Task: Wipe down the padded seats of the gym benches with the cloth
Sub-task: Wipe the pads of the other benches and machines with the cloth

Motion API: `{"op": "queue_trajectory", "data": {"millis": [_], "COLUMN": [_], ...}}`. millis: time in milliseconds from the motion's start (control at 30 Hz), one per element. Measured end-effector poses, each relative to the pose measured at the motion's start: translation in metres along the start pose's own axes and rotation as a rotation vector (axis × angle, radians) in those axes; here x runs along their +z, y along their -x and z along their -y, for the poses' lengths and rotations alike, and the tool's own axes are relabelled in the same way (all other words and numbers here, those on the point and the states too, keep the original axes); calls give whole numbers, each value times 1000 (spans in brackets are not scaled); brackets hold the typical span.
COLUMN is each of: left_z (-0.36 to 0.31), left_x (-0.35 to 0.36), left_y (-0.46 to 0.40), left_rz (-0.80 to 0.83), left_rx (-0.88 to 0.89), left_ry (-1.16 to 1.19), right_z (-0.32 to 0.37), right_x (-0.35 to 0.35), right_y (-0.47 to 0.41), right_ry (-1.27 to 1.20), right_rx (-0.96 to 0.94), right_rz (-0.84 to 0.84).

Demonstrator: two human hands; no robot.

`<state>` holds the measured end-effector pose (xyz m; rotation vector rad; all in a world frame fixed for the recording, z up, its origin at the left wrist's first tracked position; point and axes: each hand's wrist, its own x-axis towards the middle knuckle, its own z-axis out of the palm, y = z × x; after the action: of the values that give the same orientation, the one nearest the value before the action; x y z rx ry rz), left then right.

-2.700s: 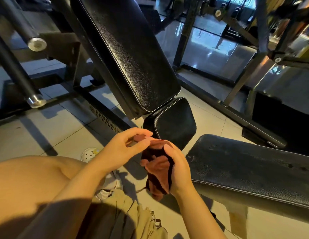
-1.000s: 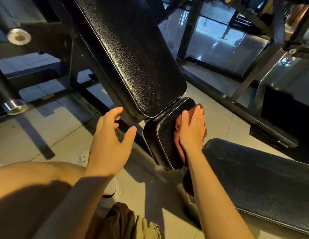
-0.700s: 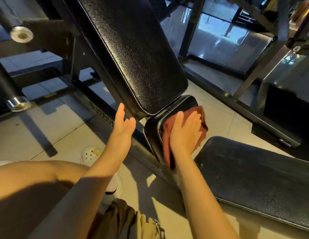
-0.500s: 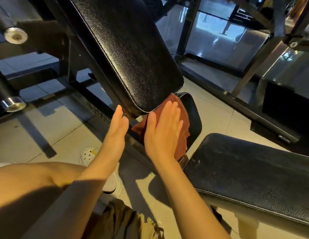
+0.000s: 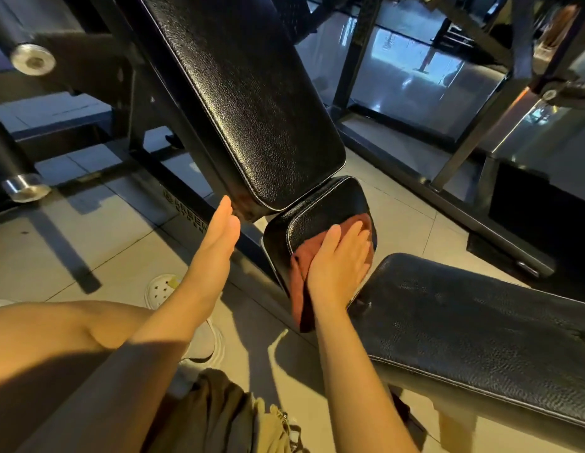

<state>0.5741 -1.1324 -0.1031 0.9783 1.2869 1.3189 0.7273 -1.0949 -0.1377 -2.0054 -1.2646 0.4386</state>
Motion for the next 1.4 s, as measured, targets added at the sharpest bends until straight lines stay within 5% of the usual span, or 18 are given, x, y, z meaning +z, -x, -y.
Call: {"op": "queue_trajectory", "data": {"millis": [133,333,733,1000,1200,1400], "left_z": [-4,-4,-18,-21,-15,-18], "left_x": [-3,-10,-17,-16,-26,-29], "left_y": [2,11,26,23,26,31], "left_rz": [-10,10,0,-44,-32,15], "left_rx": [14,65,106,79,85,147], "left_ry": [-3,-112,0,22,-20,-62], "right_z": [3,-46,-32,41,17,-21], "right_x": [15,-6,11,21,-6,3], "right_y": [66,49,52,21,-8,-30], "right_ry": [-6,254,39,-38,-69,-283], "right_rx": [-258,-650,-394,-516,-561,14], "right_rz": [-13,119,53,62,110,41]}}
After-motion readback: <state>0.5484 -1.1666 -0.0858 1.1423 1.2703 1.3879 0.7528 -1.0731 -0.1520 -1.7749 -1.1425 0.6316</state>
